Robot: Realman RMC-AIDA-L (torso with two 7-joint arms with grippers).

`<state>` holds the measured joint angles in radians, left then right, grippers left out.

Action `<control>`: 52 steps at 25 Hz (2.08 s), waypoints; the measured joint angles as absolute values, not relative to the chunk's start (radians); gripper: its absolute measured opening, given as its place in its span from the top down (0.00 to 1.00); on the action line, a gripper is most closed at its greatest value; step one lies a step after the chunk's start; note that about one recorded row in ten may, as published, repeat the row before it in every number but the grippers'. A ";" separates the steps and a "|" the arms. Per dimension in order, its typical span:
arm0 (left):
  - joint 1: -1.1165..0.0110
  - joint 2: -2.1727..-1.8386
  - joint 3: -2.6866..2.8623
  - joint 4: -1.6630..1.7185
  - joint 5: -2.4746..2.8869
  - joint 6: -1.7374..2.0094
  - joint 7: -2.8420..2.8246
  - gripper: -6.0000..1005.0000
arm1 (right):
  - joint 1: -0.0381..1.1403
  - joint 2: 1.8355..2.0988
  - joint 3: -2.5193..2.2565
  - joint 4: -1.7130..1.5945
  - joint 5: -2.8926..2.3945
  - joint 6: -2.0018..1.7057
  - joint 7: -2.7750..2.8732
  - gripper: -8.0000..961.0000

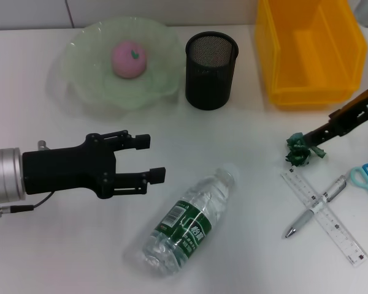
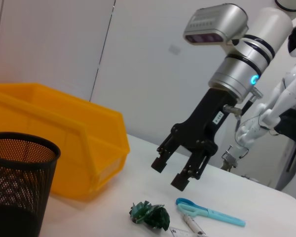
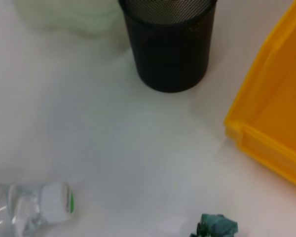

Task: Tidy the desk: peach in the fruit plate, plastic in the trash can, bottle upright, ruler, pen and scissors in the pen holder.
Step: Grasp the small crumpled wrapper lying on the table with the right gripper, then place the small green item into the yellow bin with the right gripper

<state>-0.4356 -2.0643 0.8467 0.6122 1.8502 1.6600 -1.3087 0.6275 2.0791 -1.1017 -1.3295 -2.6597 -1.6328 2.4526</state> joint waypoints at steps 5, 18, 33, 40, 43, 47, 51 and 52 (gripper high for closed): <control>-0.438 -2.068 0.860 0.610 1.850 1.644 -1.308 0.19 | 0.648 2.081 -1.118 -1.229 -2.661 -1.548 2.467 0.15; -0.455 -2.067 0.862 0.557 1.842 1.637 -1.272 0.19 | 0.693 2.081 -1.172 -1.061 -2.662 -1.422 2.494 0.15; -0.446 -2.068 0.861 0.557 1.840 1.630 -1.272 0.19 | 0.713 2.081 -1.258 -1.007 -2.686 -1.373 2.525 0.36; -0.445 -2.068 0.857 0.556 1.839 1.629 -1.272 0.19 | 0.707 2.082 -1.259 -1.017 -2.686 -1.372 2.525 0.51; -0.445 -2.068 0.855 0.555 1.839 1.629 -1.272 0.19 | 0.699 2.082 -1.254 -1.039 -2.684 -1.377 2.523 0.63; -0.445 -2.068 0.854 0.555 1.839 1.629 -1.272 0.19 | 0.690 2.082 -1.249 -1.061 -2.682 -1.387 2.520 0.77; -0.445 -2.068 0.854 0.555 1.839 1.629 -1.272 0.19 | 0.655 2.077 -1.228 -1.181 -2.633 -1.446 2.509 0.84; -0.445 -2.068 0.854 0.555 1.839 1.629 -1.272 0.19 | 0.655 2.077 -1.228 -1.181 -2.633 -1.446 2.509 0.85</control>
